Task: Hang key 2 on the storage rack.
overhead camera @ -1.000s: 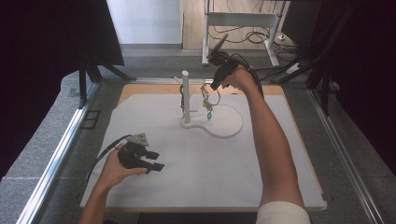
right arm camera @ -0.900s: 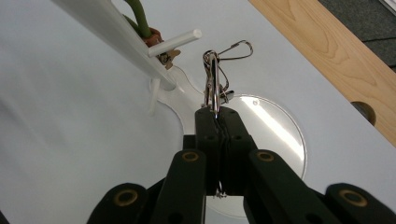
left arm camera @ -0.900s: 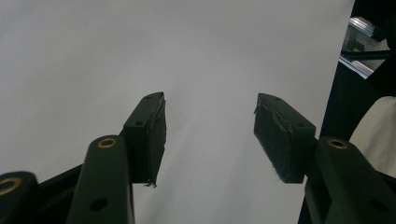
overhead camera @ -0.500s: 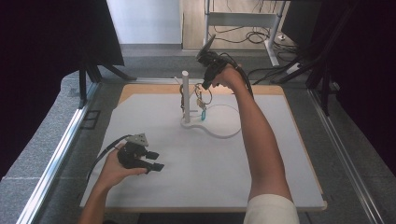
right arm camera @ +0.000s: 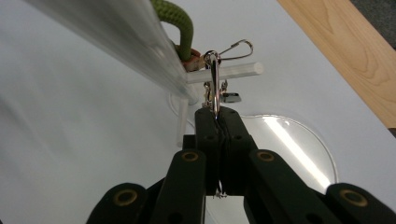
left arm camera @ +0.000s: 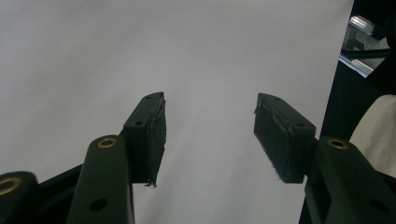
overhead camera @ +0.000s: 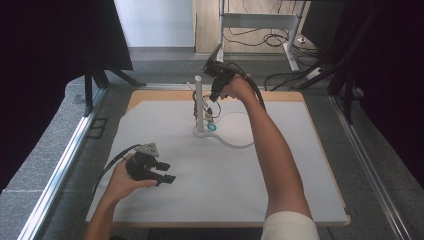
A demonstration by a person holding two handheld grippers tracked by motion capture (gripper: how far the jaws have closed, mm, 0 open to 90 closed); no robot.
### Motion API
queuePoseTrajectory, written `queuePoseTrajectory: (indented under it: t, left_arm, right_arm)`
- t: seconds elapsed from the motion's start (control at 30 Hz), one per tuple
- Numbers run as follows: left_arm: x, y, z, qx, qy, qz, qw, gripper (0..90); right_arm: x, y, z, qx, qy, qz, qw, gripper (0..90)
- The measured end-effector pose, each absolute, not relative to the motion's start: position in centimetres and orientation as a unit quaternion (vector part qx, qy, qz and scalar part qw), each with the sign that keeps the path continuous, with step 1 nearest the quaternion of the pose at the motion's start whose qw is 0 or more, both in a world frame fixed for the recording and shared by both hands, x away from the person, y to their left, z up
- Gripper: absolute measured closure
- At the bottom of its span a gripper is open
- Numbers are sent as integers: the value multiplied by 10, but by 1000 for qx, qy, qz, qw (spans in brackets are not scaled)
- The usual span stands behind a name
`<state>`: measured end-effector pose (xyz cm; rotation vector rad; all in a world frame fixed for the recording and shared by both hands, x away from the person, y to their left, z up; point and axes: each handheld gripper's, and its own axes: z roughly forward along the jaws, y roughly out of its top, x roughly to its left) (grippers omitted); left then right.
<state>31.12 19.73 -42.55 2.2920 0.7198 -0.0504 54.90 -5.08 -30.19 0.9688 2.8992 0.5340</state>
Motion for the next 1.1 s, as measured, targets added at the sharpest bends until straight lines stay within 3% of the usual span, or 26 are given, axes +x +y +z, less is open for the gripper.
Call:
queuePoseTrajectory:
  t: [0.37,0.53,1.1]
  left_arm:
    - [312,196,-427,890,281,-18,358,445]
    - [313,196,-427,892,279,-17,354,444]
    - [312,197,-426,892,282,-14,352,444]
  right_arm:
    - [540,-50,-315,310,933,180,-8,862]
    - [537,-56,-310,314,929,196,-24,774]
    - [504,-99,-297,319,914,252,2,673]
